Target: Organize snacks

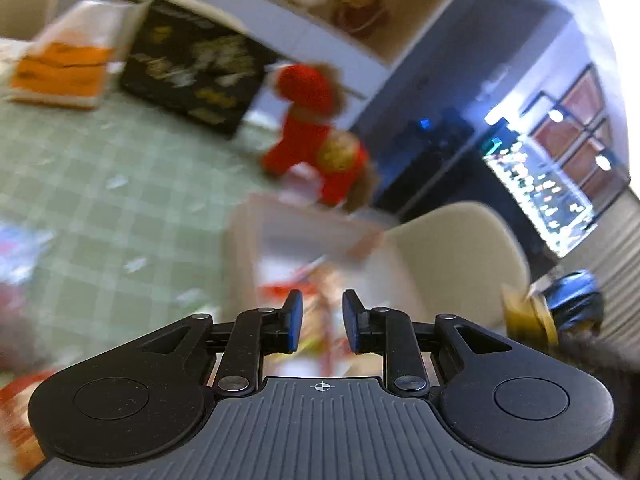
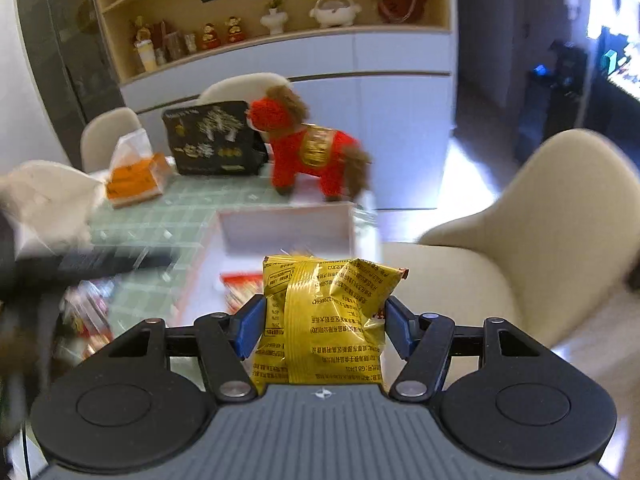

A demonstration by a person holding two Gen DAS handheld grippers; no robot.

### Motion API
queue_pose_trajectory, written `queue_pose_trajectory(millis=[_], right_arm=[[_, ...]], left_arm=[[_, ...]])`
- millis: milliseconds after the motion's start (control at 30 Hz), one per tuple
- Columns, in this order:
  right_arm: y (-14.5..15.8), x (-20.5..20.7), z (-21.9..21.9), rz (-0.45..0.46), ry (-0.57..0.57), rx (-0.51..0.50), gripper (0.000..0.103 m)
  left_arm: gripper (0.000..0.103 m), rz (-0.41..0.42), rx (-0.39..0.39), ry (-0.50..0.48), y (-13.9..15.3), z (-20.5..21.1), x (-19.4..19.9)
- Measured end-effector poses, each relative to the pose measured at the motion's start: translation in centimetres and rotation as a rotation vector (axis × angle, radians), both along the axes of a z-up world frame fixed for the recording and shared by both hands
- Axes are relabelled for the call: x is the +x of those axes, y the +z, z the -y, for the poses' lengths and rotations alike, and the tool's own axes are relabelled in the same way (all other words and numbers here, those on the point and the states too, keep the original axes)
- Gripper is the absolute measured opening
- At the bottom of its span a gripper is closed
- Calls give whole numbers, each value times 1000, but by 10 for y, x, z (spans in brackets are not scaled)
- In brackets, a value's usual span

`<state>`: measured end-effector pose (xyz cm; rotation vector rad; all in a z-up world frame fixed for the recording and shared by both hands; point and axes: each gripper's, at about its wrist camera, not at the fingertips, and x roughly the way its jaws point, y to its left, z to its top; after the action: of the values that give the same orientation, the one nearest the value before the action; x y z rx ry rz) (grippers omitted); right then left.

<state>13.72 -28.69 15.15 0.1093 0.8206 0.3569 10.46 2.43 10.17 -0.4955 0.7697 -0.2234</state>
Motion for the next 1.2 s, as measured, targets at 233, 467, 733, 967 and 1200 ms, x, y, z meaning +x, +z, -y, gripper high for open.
queue_pose_trajectory(millis=[233, 467, 733, 967, 1200], right_arm=[[-37, 109, -49, -130, -42, 50, 68], [-57, 74, -58, -140, 8, 26, 71], [-81, -36, -65, -76, 92, -92, 72], [-99, -63, -84, -116, 130, -85, 72], [-106, -55, -111, -114, 148, -83, 72]], left_arm=[[25, -154, 56, 112, -28, -57, -49], [25, -159, 101, 301, -26, -128, -55], [25, -225, 112, 473, -40, -157, -23], [25, -249, 219, 471, -53, -130, -3], [27, -274, 499, 311, -59, -95, -13]])
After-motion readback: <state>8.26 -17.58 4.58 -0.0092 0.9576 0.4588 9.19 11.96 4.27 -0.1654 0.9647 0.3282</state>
